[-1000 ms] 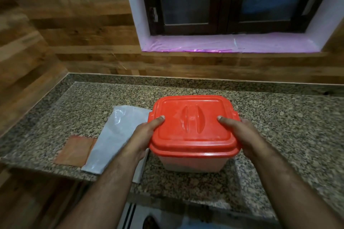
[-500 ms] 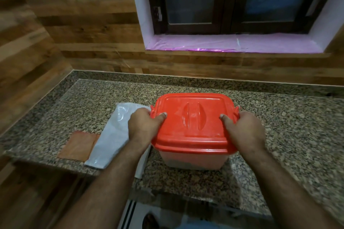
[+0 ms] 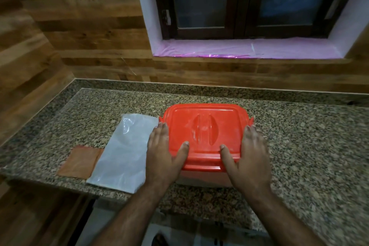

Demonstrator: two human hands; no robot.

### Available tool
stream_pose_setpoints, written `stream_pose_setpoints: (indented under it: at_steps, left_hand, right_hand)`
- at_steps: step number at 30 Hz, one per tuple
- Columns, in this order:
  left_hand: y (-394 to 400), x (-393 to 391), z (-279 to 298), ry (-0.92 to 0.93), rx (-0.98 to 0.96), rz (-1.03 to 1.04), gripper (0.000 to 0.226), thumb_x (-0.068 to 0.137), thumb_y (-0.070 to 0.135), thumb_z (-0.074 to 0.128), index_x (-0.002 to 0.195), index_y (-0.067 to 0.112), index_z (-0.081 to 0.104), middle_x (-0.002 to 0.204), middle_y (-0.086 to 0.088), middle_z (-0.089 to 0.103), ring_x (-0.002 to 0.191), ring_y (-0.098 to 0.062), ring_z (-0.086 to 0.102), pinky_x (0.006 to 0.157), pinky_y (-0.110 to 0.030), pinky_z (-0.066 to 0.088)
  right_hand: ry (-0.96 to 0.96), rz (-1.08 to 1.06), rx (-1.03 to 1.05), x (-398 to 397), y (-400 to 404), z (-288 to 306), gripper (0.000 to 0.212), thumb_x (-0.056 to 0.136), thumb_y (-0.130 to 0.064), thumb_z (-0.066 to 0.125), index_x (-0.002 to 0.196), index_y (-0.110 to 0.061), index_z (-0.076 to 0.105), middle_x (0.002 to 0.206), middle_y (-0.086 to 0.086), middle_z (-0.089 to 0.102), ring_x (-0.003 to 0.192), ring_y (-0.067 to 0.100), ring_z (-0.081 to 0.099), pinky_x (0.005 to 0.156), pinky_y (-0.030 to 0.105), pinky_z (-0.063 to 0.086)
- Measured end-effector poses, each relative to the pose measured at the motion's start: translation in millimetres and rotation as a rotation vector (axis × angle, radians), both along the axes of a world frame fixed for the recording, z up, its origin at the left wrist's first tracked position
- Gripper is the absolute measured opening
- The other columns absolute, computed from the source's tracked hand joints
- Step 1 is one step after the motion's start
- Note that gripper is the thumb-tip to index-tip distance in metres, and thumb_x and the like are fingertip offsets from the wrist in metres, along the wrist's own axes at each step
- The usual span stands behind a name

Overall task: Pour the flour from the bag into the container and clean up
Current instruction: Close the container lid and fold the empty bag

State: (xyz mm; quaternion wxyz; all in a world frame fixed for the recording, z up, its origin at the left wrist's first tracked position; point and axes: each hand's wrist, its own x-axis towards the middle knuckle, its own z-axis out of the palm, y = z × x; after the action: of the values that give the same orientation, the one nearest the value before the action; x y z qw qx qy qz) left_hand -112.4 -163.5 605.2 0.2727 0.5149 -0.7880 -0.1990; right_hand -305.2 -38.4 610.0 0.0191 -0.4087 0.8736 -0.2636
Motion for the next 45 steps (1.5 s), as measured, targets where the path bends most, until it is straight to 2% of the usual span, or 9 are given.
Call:
stream_pose_setpoints:
  at_steps: [2,13,27,33,36,38,40,43,45]
  left_hand:
    - [0,-1,-1,0.029,-0.011,0.016,0.1,0.09,0.072,0.045,0.169,0.013,0.031,0.174,-0.006,0.032,0.162,-0.025,0.023,0.132,-0.042,0.021]
    - [-40,-24,-1,0.011,-0.026,-0.024,0.098,0.088,0.069,0.045,0.166,0.009,0.037,0.172,-0.01,0.037,0.16,-0.027,0.028,0.13,-0.037,0.019]
    - [-218,-141,13,-0.176,0.013,-0.211,0.099,0.099,0.074,0.031,0.17,0.007,0.02,0.177,-0.016,0.023,0.163,-0.034,0.021,0.133,-0.048,0.021]
    - [-233,-148,15,-0.227,0.049,-0.237,0.095,0.104,0.074,0.028,0.172,0.011,0.007,0.18,-0.012,0.009,0.166,-0.032,0.009,0.134,-0.05,0.016]
    - [-218,-129,8,-0.191,0.08,-0.23,0.094,0.105,0.073,0.024,0.172,0.013,-0.004,0.181,-0.008,-0.001,0.167,-0.032,0.004,0.133,-0.055,0.019]
    - [-199,-105,-8,-0.186,0.119,-0.24,0.096,0.104,0.074,0.025,0.17,0.016,-0.013,0.181,-0.008,-0.008,0.166,-0.033,0.006,0.131,-0.059,0.021]
    - [-175,-74,-31,-0.186,0.177,-0.265,0.097,0.104,0.069,0.037,0.17,0.019,-0.014,0.181,-0.01,0.002,0.165,-0.035,0.016,0.129,-0.059,0.028]
    - [-139,-21,-72,-0.18,0.265,-0.226,0.099,0.104,0.054,0.057,0.172,0.02,-0.007,0.171,-0.013,0.039,0.148,-0.036,0.049,0.119,-0.051,0.045]
    - [-126,14,-98,-0.203,0.302,-0.117,0.098,0.103,0.047,0.063,0.173,0.017,0.001,0.166,-0.016,0.046,0.144,-0.039,0.053,0.115,-0.044,0.045]
  right_hand:
    - [0.005,0.007,-0.023,-3,1,-4,0.102,0.093,-0.078,0.033,0.165,-0.005,0.028,0.169,0.017,0.035,0.157,0.034,0.031,0.125,0.056,0.033]
    - [0.066,0.001,-0.035,-25,-28,-10,0.097,0.094,-0.071,0.034,0.161,-0.001,0.035,0.166,0.02,0.039,0.156,0.036,0.032,0.128,0.052,0.028]
    - [0.118,-0.053,-0.014,-132,-181,9,0.092,0.096,-0.066,0.036,0.157,0.004,0.038,0.16,0.027,0.045,0.151,0.04,0.038,0.127,0.049,0.031]
    - [0.102,-0.084,-0.037,-136,-191,7,0.097,0.098,-0.073,0.032,0.162,0.0,0.031,0.167,0.024,0.035,0.158,0.038,0.028,0.129,0.051,0.026]
    - [0.035,-0.135,-0.087,-113,-169,-5,0.103,0.1,-0.079,0.031,0.167,-0.004,0.014,0.175,0.02,0.017,0.162,0.035,0.016,0.131,0.052,0.018]
    - [-0.05,-0.13,-0.106,-92,-149,-25,0.108,0.098,-0.079,0.04,0.169,-0.007,0.002,0.177,0.018,0.006,0.163,0.034,0.014,0.131,0.051,0.016]
    - [-0.154,-0.125,-0.095,-69,-131,-55,0.105,0.099,-0.072,0.048,0.168,-0.006,0.004,0.175,0.021,0.017,0.16,0.037,0.024,0.129,0.054,0.027]
    - [-0.294,-0.086,-0.009,-32,-122,-103,0.099,0.093,-0.073,0.044,0.161,-0.004,0.029,0.154,0.025,0.052,0.138,0.042,0.055,0.109,0.053,0.051]
    - [-0.366,-0.004,0.085,-3,-126,-126,0.091,0.091,-0.068,0.043,0.155,-0.003,0.042,0.14,0.023,0.063,0.127,0.041,0.061,0.101,0.048,0.055]
